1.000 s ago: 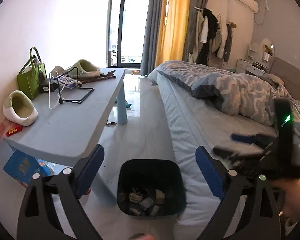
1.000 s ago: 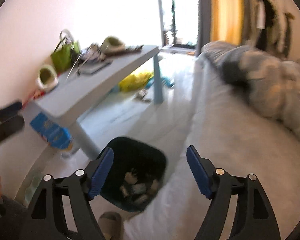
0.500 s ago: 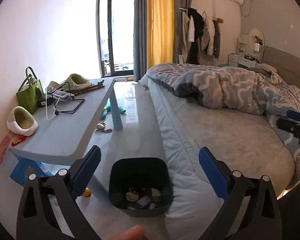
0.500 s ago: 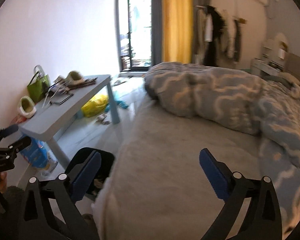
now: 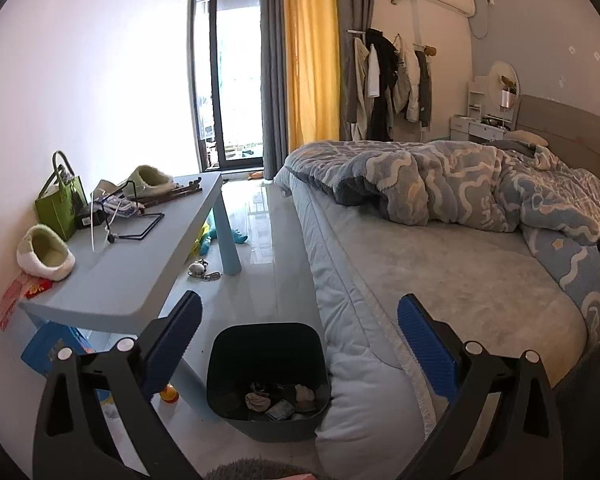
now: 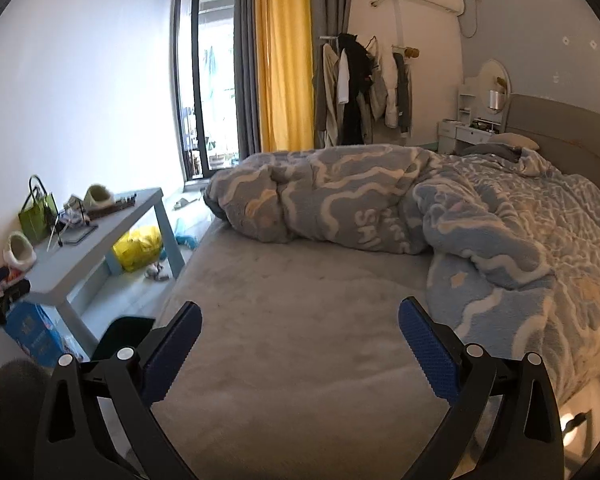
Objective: Collect trash
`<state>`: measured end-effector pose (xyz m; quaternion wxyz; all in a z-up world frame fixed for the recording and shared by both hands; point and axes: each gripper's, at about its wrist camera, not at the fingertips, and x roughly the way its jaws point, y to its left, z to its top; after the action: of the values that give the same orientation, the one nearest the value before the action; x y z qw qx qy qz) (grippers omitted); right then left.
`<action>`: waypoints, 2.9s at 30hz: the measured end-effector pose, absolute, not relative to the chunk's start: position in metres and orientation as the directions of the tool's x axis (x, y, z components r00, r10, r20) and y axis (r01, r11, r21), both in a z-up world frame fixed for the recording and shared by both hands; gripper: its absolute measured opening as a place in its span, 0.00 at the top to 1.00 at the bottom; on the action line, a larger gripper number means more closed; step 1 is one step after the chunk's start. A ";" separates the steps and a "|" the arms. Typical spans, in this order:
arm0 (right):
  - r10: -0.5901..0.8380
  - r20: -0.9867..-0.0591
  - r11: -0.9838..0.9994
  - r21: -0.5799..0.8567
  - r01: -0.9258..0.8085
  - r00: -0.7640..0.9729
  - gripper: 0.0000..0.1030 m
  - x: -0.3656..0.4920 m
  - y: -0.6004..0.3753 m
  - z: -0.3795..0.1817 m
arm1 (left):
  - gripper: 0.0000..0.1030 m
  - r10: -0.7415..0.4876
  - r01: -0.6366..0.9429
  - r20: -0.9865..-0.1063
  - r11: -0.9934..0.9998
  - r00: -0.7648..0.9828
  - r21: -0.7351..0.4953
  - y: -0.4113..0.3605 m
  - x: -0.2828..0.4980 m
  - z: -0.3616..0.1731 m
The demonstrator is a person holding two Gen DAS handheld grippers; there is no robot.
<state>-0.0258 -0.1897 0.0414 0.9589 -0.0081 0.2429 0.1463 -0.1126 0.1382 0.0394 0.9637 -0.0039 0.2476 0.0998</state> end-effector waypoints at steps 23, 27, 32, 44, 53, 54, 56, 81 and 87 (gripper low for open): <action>0.394 -0.459 0.915 0.116 -0.386 0.796 0.03 -0.030 -0.186 0.038 | 0.03 0.189 -0.204 -0.499 0.979 0.846 0.026 0.135 -0.113 0.033; 0.390 -0.456 0.918 0.121 -0.378 0.800 0.03 -0.031 -0.187 0.038 | 0.03 0.187 -0.201 -0.496 0.979 0.848 0.027 0.133 -0.113 0.034; 0.388 -0.455 0.919 0.122 -0.375 0.801 0.03 -0.032 -0.187 0.038 | 0.03 0.186 -0.196 -0.492 0.980 0.851 0.033 0.131 -0.113 0.034; 0.389 -0.455 0.919 0.127 -0.373 0.801 0.03 -0.033 -0.190 0.037 | 0.03 0.182 -0.189 -0.490 0.981 0.852 0.036 0.129 -0.112 0.035; 0.388 -0.455 0.919 0.128 -0.373 0.801 0.03 -0.034 -0.190 0.037 | 0.03 0.179 -0.185 -0.491 0.982 0.852 0.036 0.129 -0.111 0.035; 0.388 -0.455 0.919 0.128 -0.373 0.801 0.03 -0.034 -0.190 0.037 | 0.03 0.179 -0.185 -0.493 0.982 0.852 0.038 0.129 -0.111 0.034; 0.388 -0.455 0.919 0.128 -0.373 0.801 0.03 -0.033 -0.190 0.037 | 0.03 0.177 -0.183 -0.493 0.982 0.852 0.037 0.128 -0.111 0.035; 0.388 -0.458 0.919 0.127 -0.373 0.800 0.03 -0.033 -0.191 0.037 | 0.03 0.177 -0.184 -0.494 0.982 0.851 0.035 0.129 -0.110 0.035; 0.387 -0.459 0.920 0.126 -0.372 0.800 0.03 -0.034 -0.191 0.036 | 0.03 0.175 -0.187 -0.500 0.982 0.848 0.027 0.125 -0.109 0.032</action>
<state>-0.0341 -0.1914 0.0357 0.9486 0.0149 0.2449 0.2000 -0.1095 0.1251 0.0320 0.9613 -0.0114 0.2588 0.0940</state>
